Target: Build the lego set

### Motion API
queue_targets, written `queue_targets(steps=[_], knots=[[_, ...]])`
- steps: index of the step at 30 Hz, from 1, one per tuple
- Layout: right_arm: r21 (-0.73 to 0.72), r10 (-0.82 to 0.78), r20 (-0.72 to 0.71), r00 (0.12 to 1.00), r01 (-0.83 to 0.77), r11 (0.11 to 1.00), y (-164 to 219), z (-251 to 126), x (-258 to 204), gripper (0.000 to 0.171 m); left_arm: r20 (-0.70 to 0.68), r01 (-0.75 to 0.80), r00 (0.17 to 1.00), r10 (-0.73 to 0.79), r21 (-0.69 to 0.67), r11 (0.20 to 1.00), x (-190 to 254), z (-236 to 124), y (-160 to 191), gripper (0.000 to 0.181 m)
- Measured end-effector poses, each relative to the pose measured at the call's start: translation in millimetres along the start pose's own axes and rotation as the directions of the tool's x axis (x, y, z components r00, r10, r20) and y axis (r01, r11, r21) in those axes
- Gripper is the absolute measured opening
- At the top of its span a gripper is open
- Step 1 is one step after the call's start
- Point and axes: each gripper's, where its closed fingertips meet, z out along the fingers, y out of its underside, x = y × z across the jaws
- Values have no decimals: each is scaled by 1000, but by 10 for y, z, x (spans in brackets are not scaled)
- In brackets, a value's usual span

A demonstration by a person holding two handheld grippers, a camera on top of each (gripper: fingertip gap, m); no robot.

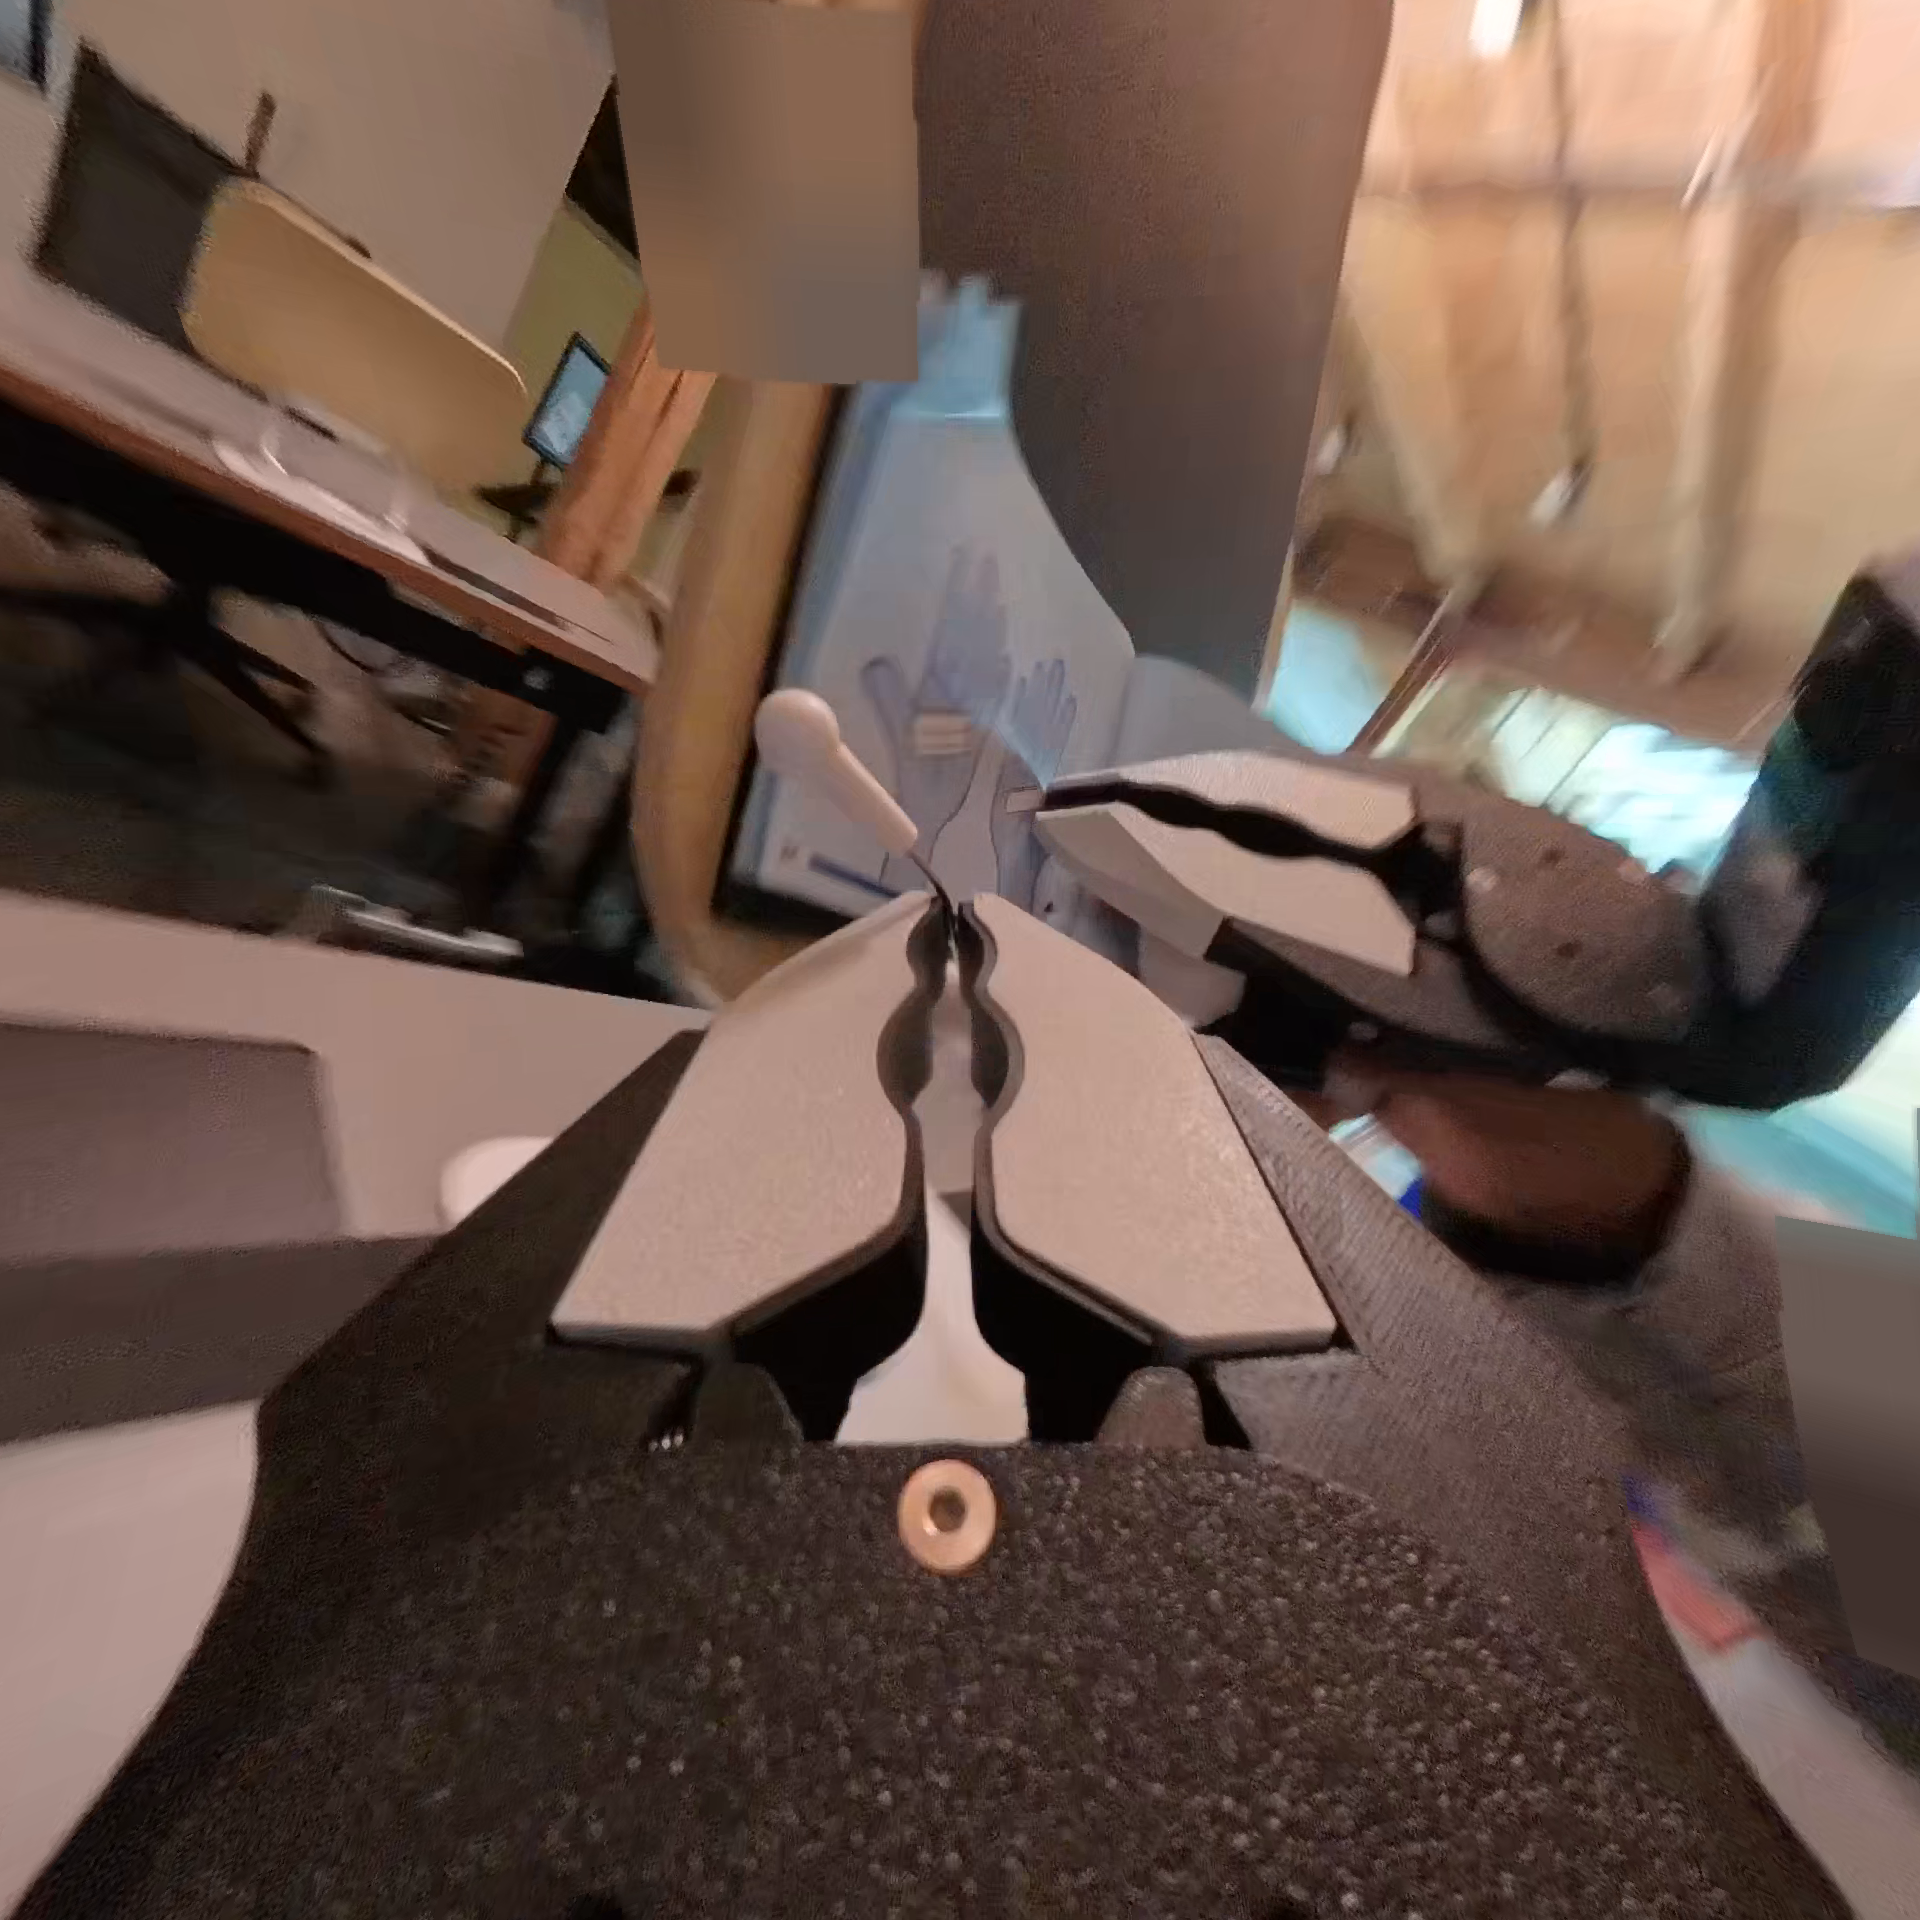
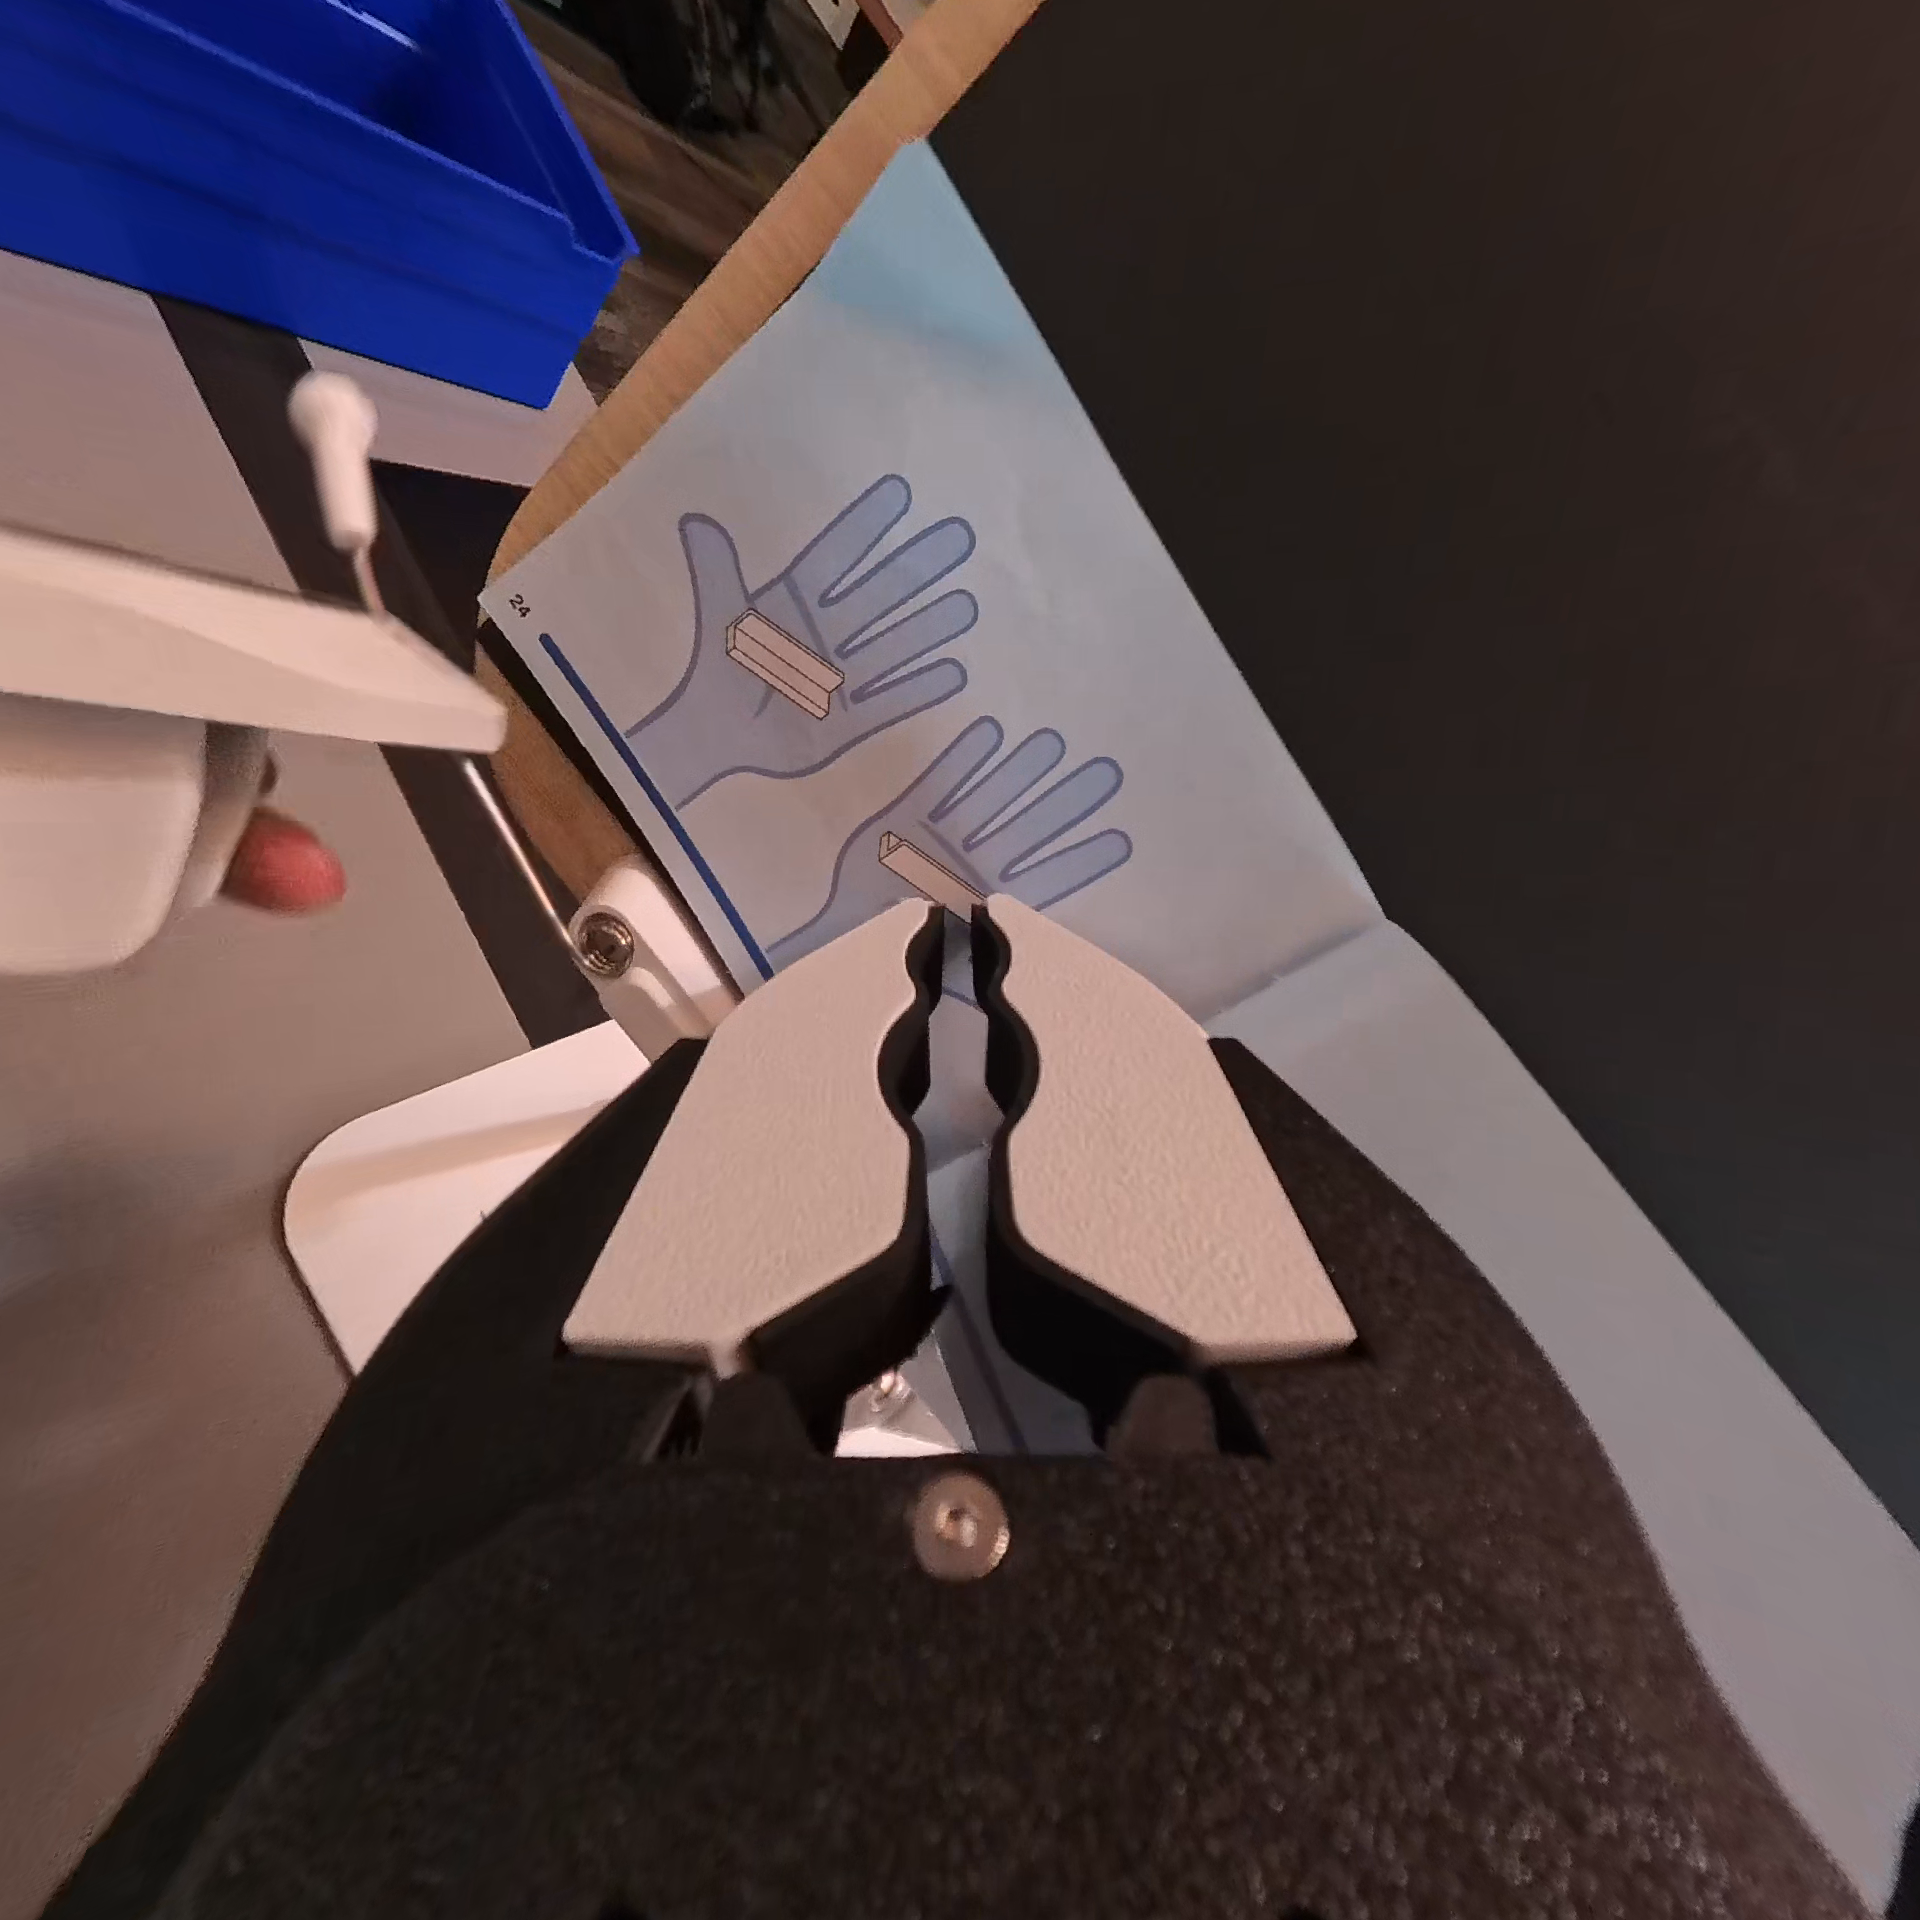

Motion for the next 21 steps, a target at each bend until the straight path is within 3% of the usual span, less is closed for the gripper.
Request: queue_targets(steps=[2,4,7,13,17,21], knots=[[5,-12,1,1000,12,1000,1,0,0,5,35,-217,974,223,-125,968,41,106,-41,3],[6,-11,3,1000,11,1000,0,1,3,4,54,-342,928,369,-276,898,1,212,-51,5],[11,3,5,1000,-3,1000,5,6,7,5,37,-307,936,351,-405,861,-14,291,-46,5],[90,117,39,992,-120,989,3,-319,131,9,12,-344,925,380,-404,848,-12,271,-38,7],[-97,72,93,993,-63,993,534,-512,100,7,12,-342,926,378,-400,850,-9,275,-36,7],[-213,-18,-5,1000,16,977,943,-490,356,1,32,-341,923,384,-394,853,-7,276,-37,7]])
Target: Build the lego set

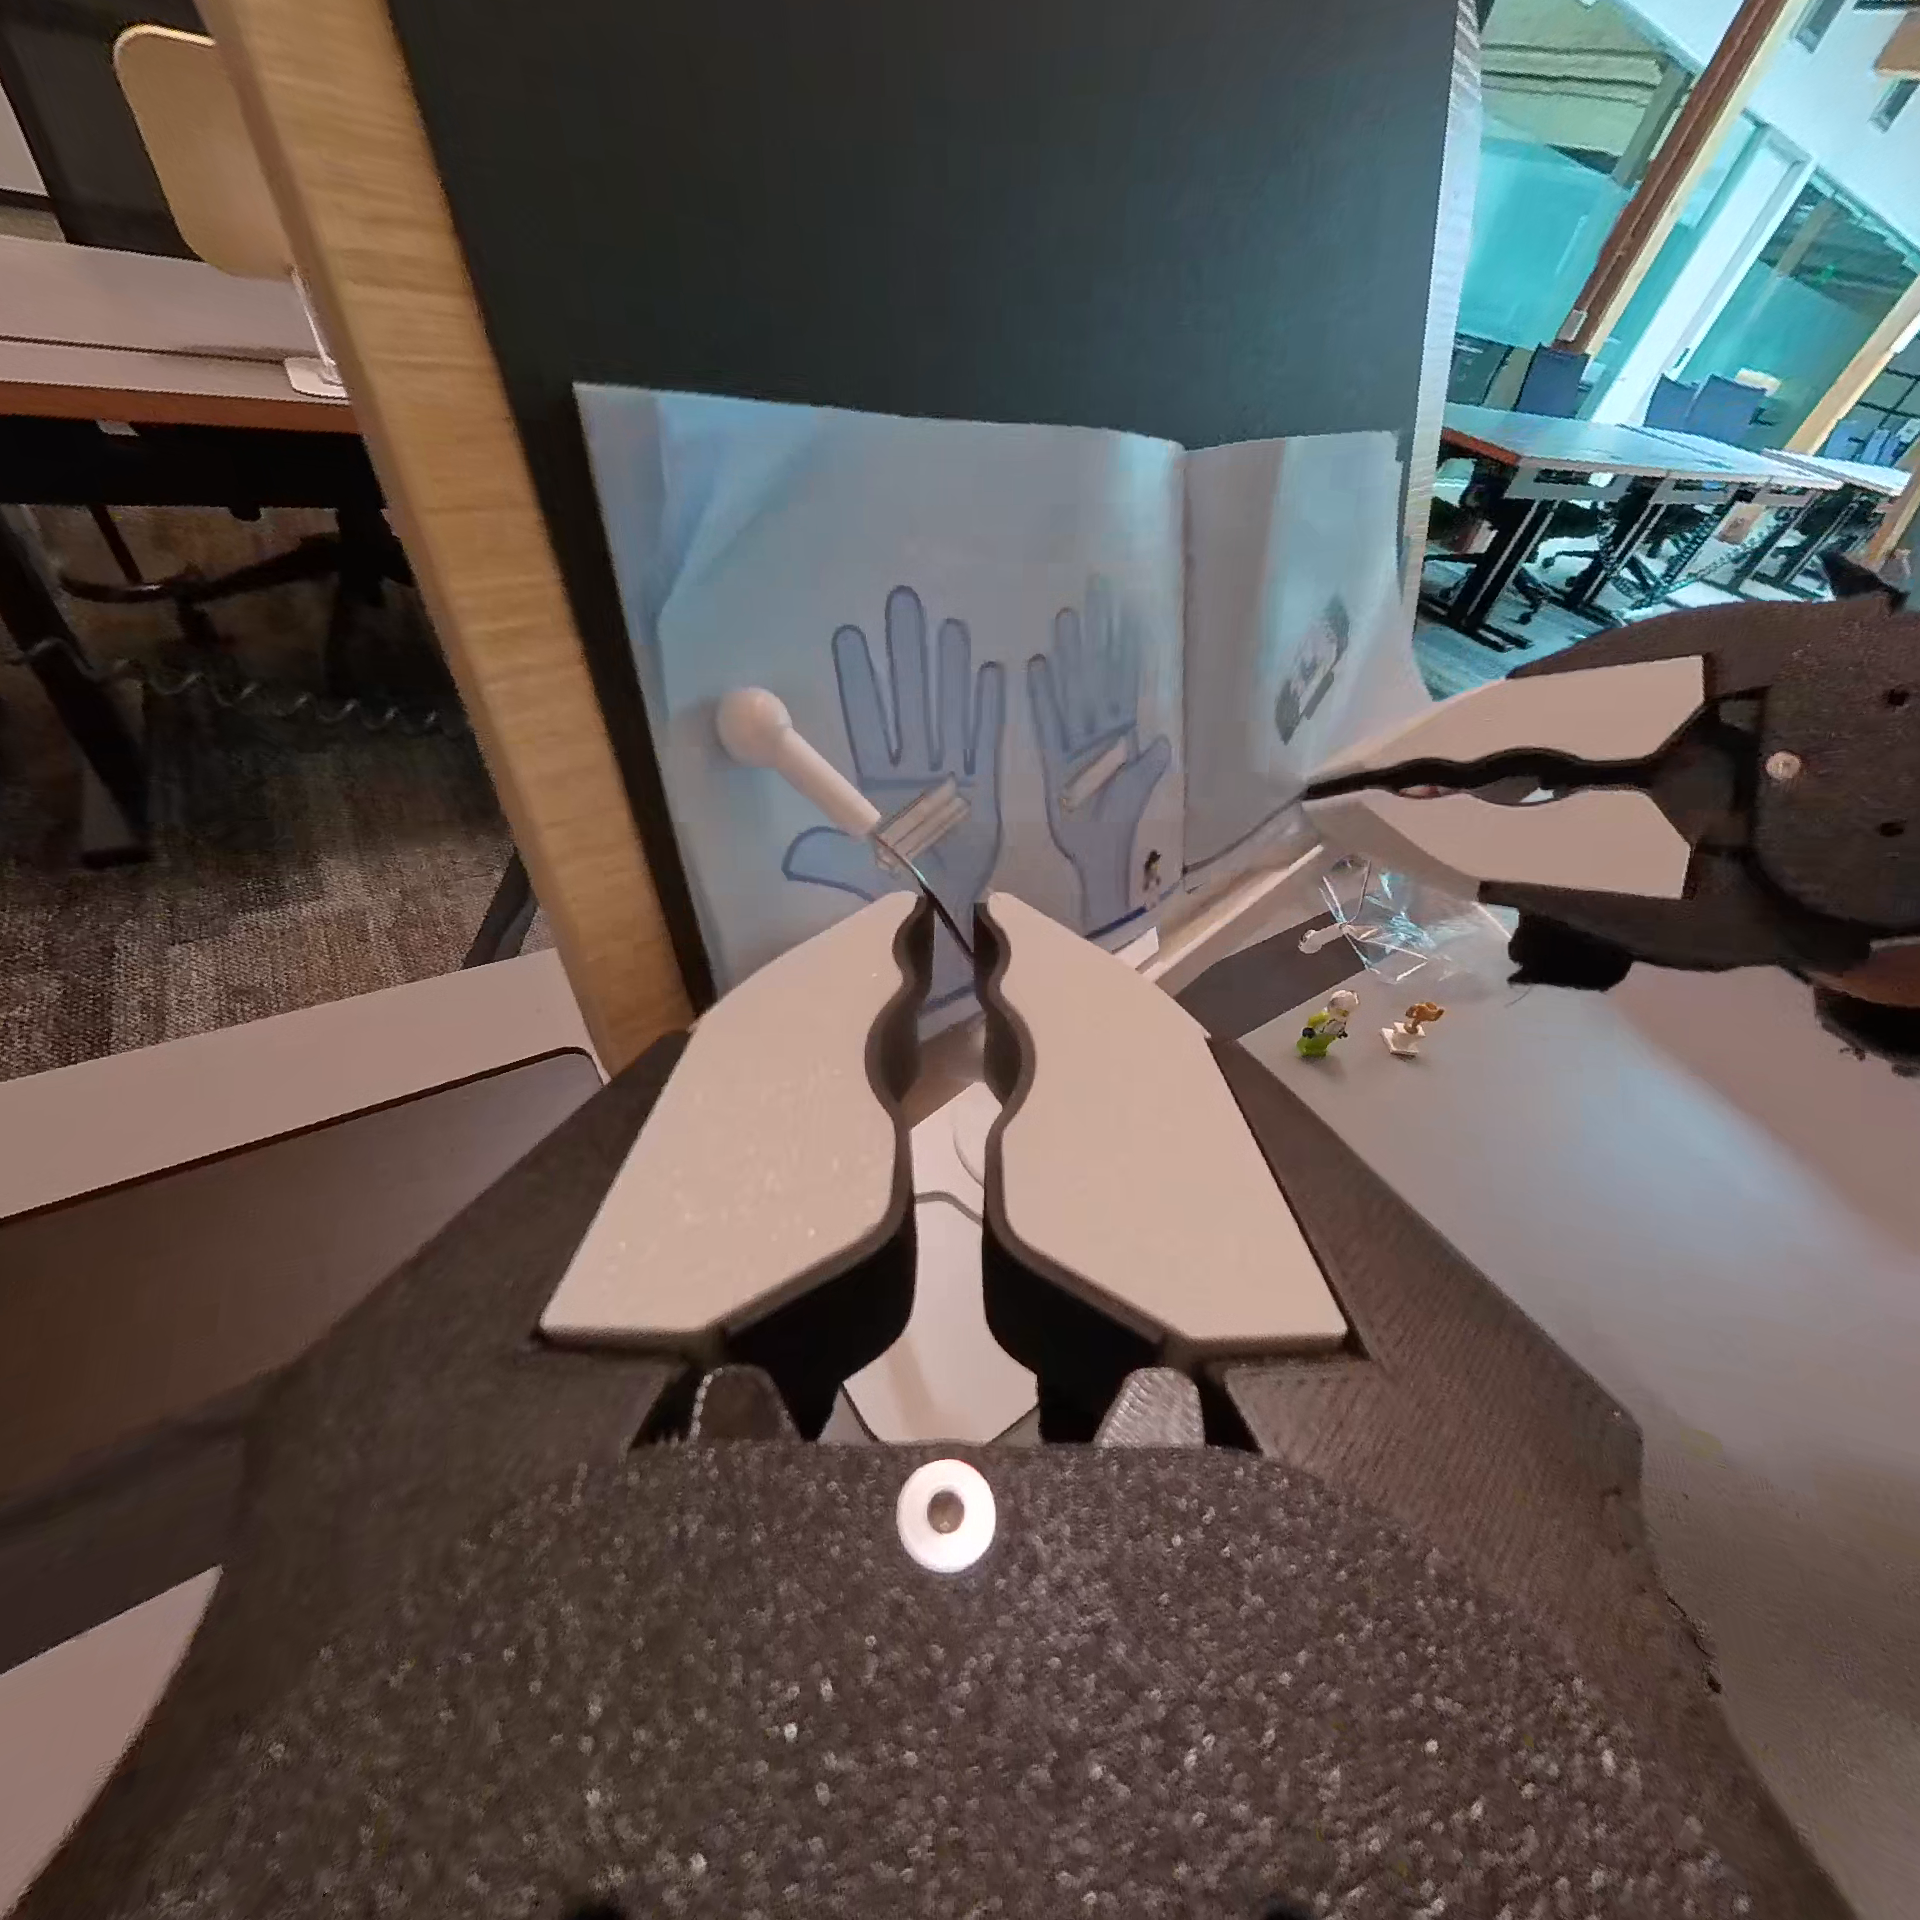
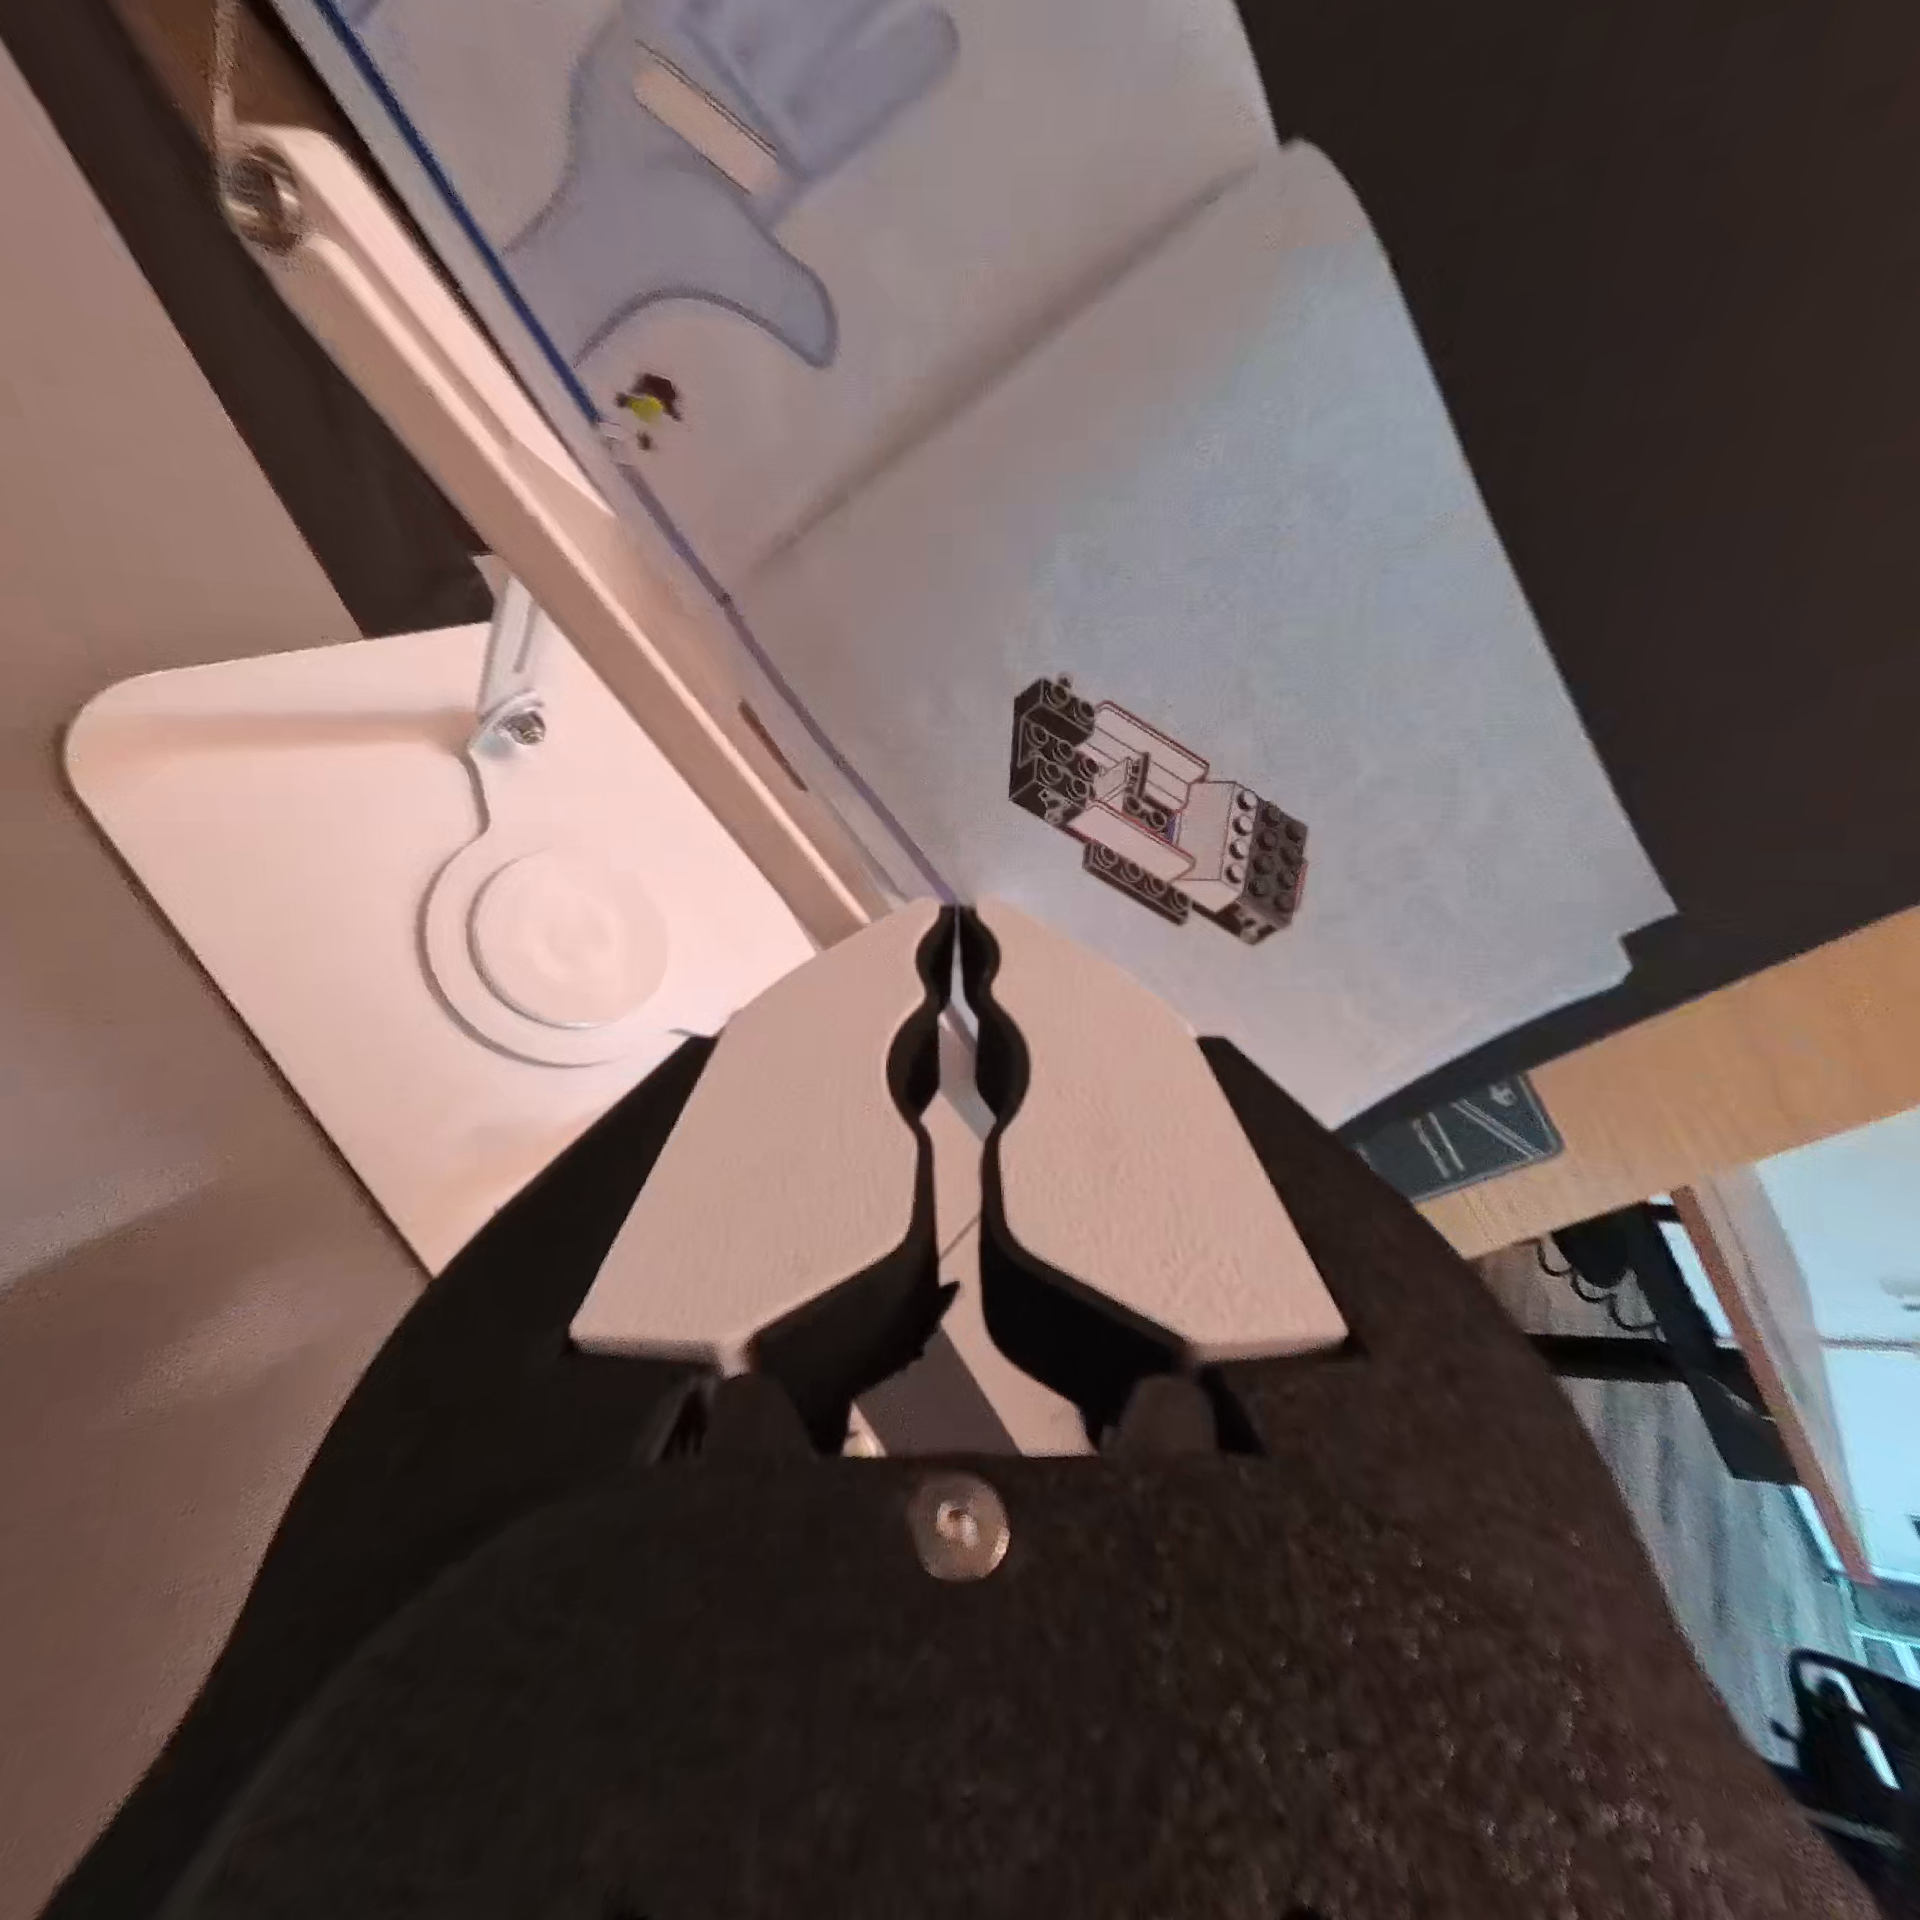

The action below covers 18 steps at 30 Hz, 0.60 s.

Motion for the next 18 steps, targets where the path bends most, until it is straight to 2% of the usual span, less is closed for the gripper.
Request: queue_targets(steps=[2,4,10,18], knots=[[-23,30,1,1000,-30,999,37,21,99,4,7,-5,1000,5,-2,1000,5,-8,7,7],[-46,5,-5,1000,-5,999,75,38,184,0,8,-12,1000,12,-7,1000,22,-27,18,8],[-26,-18,28,999,19,999,83,7,122,3,11,-38,999,38,-30,999,29,-48,59,9],[-35,148,209,967,-144,989,188,-227,141,5,32,-72,997,73,-50,996,73,-146,77,11]])
